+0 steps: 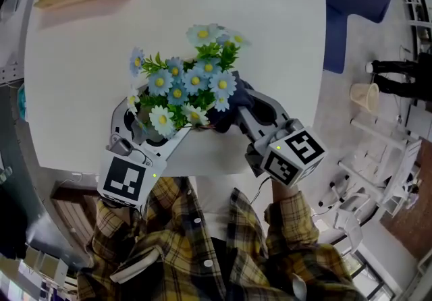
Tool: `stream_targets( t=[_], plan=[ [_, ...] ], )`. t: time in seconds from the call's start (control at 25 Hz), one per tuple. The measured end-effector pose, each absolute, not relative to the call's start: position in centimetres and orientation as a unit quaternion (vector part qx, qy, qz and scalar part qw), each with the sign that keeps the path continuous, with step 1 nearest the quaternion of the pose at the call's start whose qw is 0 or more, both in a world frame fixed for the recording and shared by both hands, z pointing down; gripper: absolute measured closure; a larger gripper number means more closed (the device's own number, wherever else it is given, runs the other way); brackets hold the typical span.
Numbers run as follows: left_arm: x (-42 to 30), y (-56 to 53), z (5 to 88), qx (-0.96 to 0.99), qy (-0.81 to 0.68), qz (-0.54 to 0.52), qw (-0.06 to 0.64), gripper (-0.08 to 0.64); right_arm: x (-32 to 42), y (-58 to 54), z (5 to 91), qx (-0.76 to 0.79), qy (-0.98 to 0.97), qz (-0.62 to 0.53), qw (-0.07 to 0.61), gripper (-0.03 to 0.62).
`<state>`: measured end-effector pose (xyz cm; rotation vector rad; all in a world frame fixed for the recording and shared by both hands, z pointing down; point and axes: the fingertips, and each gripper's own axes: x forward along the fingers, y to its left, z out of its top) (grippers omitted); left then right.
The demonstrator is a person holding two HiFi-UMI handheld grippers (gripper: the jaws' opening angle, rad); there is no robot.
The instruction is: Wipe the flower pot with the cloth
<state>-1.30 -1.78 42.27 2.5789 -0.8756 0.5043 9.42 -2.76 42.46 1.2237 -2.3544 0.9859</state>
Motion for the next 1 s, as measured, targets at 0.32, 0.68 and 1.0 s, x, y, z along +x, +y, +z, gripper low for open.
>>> stream_targets(
  t=[0.32,0.68,1.0],
  plan=[
    [-0.6,-2.3,41.7,0.931,-0.28,0.191,0.134,0.183,9.0,-2.9,42.4,0.425,-0.821,0.348,0.159,0.569],
    [-0.6,-2.4,41.8,0.936,-0.251,0.213,0.125,0.184,9.3,-3.2,42.6,0.418,-0.817,0.362,0.163,0.569],
    [-1.2,-2.1,42.1,0.947,-0.189,0.23,0.122,0.184,9.3,-5.2,42.7,0.403,-0.821,0.359,0.186,0.569]
  ],
)
